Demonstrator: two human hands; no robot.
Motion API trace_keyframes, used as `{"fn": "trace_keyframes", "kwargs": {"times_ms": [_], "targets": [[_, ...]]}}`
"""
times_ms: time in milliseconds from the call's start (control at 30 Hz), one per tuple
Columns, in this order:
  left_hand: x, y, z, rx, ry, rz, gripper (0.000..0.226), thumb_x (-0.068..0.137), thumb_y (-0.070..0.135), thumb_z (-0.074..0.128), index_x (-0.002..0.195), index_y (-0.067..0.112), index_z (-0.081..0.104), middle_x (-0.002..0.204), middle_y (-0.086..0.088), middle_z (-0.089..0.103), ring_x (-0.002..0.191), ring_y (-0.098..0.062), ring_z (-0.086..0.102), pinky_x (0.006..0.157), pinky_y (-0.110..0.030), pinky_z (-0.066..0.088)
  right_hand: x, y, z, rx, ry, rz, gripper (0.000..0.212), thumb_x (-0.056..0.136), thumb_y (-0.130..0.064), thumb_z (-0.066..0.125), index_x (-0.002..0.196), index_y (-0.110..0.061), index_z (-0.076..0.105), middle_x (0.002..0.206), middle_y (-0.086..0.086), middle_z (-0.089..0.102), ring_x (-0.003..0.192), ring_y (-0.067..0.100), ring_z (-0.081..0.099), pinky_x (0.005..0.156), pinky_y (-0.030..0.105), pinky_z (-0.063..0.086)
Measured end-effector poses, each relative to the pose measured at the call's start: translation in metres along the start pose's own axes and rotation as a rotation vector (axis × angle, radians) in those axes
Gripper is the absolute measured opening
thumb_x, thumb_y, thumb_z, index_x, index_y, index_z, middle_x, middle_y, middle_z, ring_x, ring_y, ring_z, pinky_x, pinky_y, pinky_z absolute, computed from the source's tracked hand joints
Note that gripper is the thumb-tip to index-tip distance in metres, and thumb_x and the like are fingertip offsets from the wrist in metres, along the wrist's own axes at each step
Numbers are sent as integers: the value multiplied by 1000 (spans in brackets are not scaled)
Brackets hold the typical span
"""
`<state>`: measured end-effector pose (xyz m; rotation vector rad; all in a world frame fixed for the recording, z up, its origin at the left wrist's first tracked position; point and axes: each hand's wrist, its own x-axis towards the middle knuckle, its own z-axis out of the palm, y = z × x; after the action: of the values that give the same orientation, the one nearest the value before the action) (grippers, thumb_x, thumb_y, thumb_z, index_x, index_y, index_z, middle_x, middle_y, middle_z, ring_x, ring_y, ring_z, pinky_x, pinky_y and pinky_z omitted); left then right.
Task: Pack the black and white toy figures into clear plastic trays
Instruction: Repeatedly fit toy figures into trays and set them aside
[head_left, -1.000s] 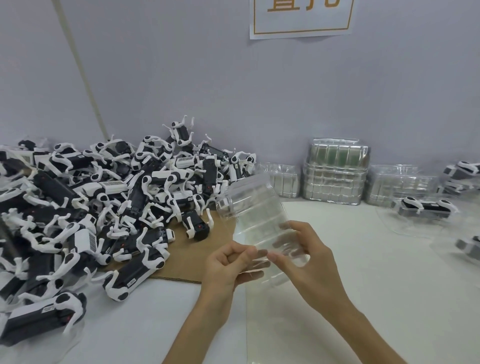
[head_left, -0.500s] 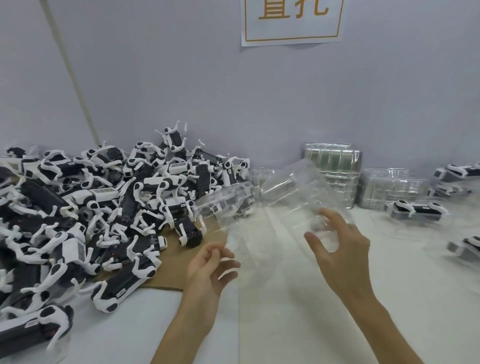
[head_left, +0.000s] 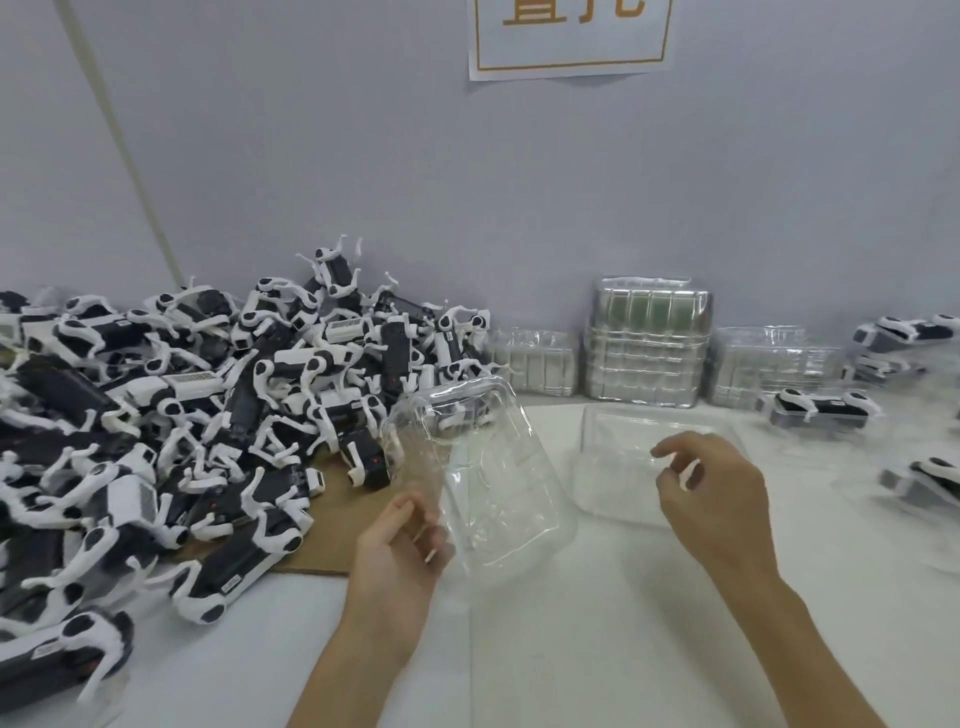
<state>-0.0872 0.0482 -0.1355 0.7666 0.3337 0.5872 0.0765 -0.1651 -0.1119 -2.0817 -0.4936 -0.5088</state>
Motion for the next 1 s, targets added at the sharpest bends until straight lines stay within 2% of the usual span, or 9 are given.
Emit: {"fn": "trace_keyframes", "kwargs": {"times_ms": [67, 167, 233, 433, 567, 667, 767, 900, 1000], "targets": [[0, 1, -1, -7, -4, -6, 17, 96, 9, 41, 88, 14, 56, 68, 0, 49, 50, -11, 41, 56, -26, 33, -3, -4, 6, 18, -169, 95, 24, 82, -9, 63, 87, -30, 71, 88, -12, 69, 79, 10, 64, 70, 29, 49], [1, 1, -3, -29, -11, -27, 17, 95, 10, 43, 86, 14, 57, 67, 1, 49, 50, -11, 41, 50, -22, 38, -9, 1, 15, -316, -453, 85, 39, 95, -21, 57, 133, -32, 57, 151, -5, 46, 140, 19, 40, 108, 38, 35], [2, 0, -4, -39, -7, -41, 15, 94, 10, 44, 86, 14, 57, 67, 0, 49, 50, -12, 42, 48, -21, 40, -10, -1, 16, -313, -483, 58, 44, 99, -25, 54, 142, -32, 48, 159, -5, 33, 146, 16, 31, 112, 35, 28], [1, -5, -3, -61, -9, -114, 5, 78, 13, 53, 82, 13, 51, 68, -5, 53, 56, -17, 50, 61, -29, 41, -21, -27, 26, 387, -648, 231, 35, 88, -50, 64, 122, -41, 58, 118, -20, 62, 102, 1, 62, 76, 18, 44], [-2, -6, 2, -3, -20, -158, 10, 79, 8, 53, 88, 11, 56, 77, -8, 61, 66, -18, 59, 67, -31, 44, -28, -34, 39, 452, -565, 231, 21, 92, -27, 68, 109, -39, 64, 106, -9, 72, 96, 16, 69, 81, 31, 52], [4, 0, 0, 389, 246, 158, 24, 90, -2, 52, 107, 14, 58, 93, -6, 66, 65, -8, 64, 59, -22, 51, -17, -31, 27, 514, -359, 252, 18, 91, -18, 69, 102, -33, 67, 93, -4, 76, 92, 18, 70, 83, 36, 52], [18, 18, -10, 545, 472, 393, 30, 93, 0, 56, 116, 19, 50, 108, -3, 62, 78, -13, 66, 80, -32, 53, -4, -20, 12, 580, -285, 315, 15, 92, -13, 63, 98, -25, 68, 87, -2, 76, 85, 22, 71, 79, 36, 46], [47, 33, -23, 708, 469, 304, 49, 93, 8, 61, 138, 15, 43, 128, -7, 52, 97, -25, 66, 94, -42, 52, 5, -8, 2, 516, -371, 378, 21, 95, -12, 54, 100, -21, 71, 90, 0, 77, 87, 24, 68, 76, 30, 41], [68, 36, -29, 1001, 442, 277, 36, 93, 15, 62, 128, 14, 57, 121, -18, 59, 107, -36, 61, 95, -48, 51, 6, -4, 3, 438, -467, 400, 24, 91, -9, 56, 101, -24, 72, 89, -1, 77, 90, 21, 66, 74, 27, 42]]}}
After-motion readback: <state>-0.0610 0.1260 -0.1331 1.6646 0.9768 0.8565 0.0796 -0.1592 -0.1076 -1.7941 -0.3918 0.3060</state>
